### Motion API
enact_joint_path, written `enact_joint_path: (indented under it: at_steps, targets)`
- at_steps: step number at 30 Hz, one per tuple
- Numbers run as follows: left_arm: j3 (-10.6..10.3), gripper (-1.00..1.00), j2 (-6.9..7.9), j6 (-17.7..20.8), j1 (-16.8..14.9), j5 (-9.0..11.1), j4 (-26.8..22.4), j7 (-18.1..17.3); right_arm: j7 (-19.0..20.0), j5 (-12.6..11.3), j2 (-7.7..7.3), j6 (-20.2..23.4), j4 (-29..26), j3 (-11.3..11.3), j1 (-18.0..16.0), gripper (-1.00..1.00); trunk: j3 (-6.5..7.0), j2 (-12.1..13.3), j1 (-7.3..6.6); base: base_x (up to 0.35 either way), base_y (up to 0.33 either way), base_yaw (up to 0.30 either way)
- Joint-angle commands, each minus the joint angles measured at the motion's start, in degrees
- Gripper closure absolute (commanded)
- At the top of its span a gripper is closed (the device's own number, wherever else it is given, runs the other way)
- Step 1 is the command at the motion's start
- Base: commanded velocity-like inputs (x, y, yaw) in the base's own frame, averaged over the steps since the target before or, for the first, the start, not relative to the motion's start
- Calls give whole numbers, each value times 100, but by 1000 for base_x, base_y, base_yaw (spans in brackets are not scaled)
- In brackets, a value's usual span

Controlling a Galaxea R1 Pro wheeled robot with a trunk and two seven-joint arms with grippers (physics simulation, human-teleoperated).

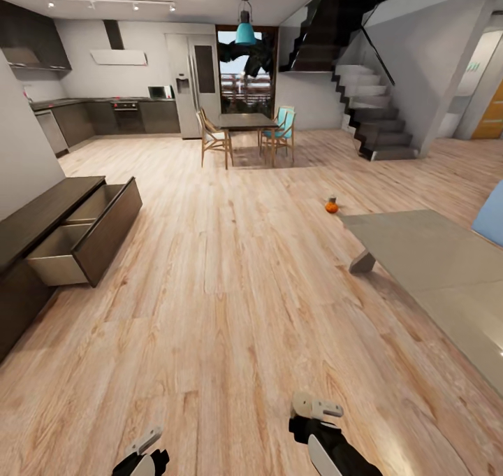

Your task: Place each of the two pumpkins and all three candles from the living room inside a cabinet in the living room (use any cabinet), then make sure every cabinet is closed, and position the cauldron so it is next to a table in the living room.

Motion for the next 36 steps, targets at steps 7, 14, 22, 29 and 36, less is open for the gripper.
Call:
enact_joint_path:
  at_steps: [7,14,22,29,36]
  targets:
    - [33,-100,-5,30,0,15,-16,20,-49,-46,2,19,-5,33,-3,-100,-5,-2,-1,1,0,1]
    - [26,-100,-5,22,0,15,-16,20,-49,-46,17,19,-4,33,-3,-100,-5,-2,-1,116,77,0]
    - [25,-100,-5,21,0,15,-16,20,-41,-46,27,19,-4,33,-3,-100,-5,-2,-1,107,6,0]
    - [25,-100,-5,21,0,15,-16,20,-41,-46,28,19,-4,33,-3,-100,-5,-2,-1,156,-133,0]
    - [25,-100,-5,21,0,14,-16,20,-41,-46,21,19,-4,33,-3,-100,-5,-2,-1,220,-52,0]
